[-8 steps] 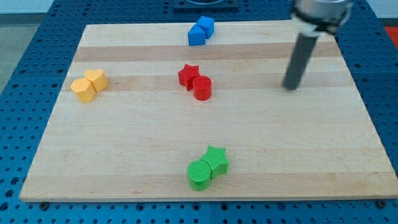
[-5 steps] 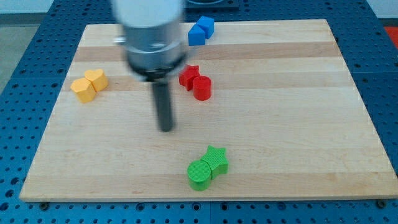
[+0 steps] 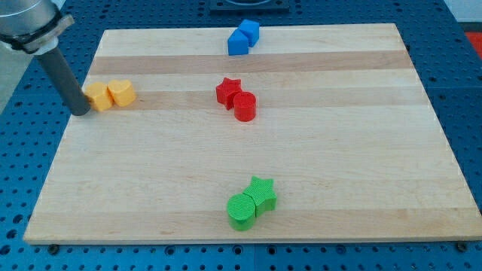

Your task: Move the yellow hexagon to the left side of the blue cube

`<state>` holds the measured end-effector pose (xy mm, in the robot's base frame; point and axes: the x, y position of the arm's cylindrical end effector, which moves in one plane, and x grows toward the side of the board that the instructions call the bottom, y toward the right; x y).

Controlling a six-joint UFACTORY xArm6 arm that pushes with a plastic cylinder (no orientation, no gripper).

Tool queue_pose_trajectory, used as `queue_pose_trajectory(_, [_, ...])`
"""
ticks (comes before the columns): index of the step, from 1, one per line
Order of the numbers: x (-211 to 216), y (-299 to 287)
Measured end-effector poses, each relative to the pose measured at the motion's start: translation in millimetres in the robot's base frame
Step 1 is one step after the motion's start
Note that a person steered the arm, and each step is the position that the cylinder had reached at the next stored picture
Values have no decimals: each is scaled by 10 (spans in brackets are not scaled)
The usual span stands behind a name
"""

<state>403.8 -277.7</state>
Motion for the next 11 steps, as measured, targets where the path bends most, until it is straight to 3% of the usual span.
queue_pose_trajectory(3, [-544,1434])
queue_pose_trajectory(4, [-648,1144])
queue_pose_trajectory(5, [-328,782])
queue_pose_trajectory(7, [166,643])
queue_pose_trajectory(8, [5,-139])
queue_pose_trajectory(9, [-260,-261])
queue_pose_trajectory(11, [-821,839])
